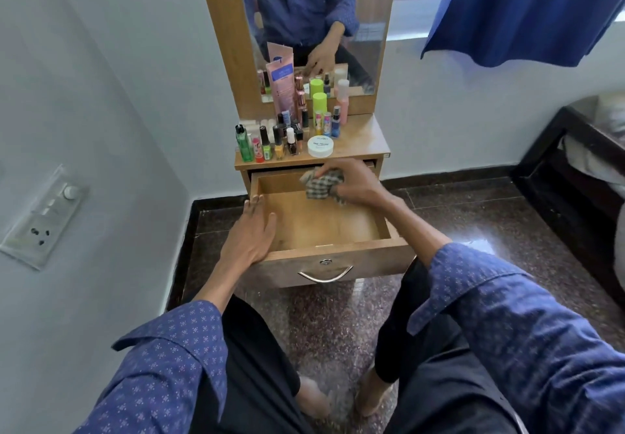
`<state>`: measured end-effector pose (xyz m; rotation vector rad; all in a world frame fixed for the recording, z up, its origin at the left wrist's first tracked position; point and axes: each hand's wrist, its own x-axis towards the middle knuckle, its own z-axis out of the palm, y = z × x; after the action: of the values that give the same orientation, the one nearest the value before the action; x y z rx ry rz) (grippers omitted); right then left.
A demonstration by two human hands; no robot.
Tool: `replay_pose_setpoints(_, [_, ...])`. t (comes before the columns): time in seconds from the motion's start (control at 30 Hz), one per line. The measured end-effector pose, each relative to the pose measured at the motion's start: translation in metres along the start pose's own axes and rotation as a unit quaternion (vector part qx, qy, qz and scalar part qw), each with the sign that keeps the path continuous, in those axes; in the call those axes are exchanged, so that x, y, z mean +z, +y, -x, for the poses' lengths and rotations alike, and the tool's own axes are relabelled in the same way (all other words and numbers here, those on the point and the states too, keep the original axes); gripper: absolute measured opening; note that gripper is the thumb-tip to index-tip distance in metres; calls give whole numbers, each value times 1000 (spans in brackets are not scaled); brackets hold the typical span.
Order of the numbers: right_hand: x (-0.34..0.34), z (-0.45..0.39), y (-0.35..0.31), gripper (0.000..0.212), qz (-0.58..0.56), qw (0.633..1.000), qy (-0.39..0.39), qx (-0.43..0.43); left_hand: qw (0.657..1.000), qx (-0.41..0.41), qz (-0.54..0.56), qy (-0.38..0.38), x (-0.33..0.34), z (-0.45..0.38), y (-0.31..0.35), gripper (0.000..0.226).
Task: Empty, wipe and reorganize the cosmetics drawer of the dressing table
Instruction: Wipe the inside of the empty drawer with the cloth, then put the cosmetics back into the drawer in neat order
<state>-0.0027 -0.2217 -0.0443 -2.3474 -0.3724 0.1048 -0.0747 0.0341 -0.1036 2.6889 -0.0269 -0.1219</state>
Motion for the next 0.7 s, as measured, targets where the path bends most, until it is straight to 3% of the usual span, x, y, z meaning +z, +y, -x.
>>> replay_pose_setpoints(0.2, [-56,-28,17,48,26,978,207,25,1000,-16,0,1,2,0,1,72])
replay_pose_setpoints(0.33, [-66,-54,25,46,75,960,267,48,1000,-13,5,5,0,0,1,71])
replay_pose_setpoints(0.4, [-66,-64,28,49,84,965,238,67,1000,-13,5,8,1,0,1,71])
replay_pose_setpoints(0.53, [-55,-73,35,60,142,983,83,83,1000,-22,10,12,4,-3,0,71])
replay_pose_setpoints(0.63, [-51,-75,34,52,158,978,109,81,999,-18,10,37,1,2,4,67])
replay_pose_setpoints(0.7, [-53,-75,31,48,178,972,132,75,994,15,-5,104,-11,7,12,59])
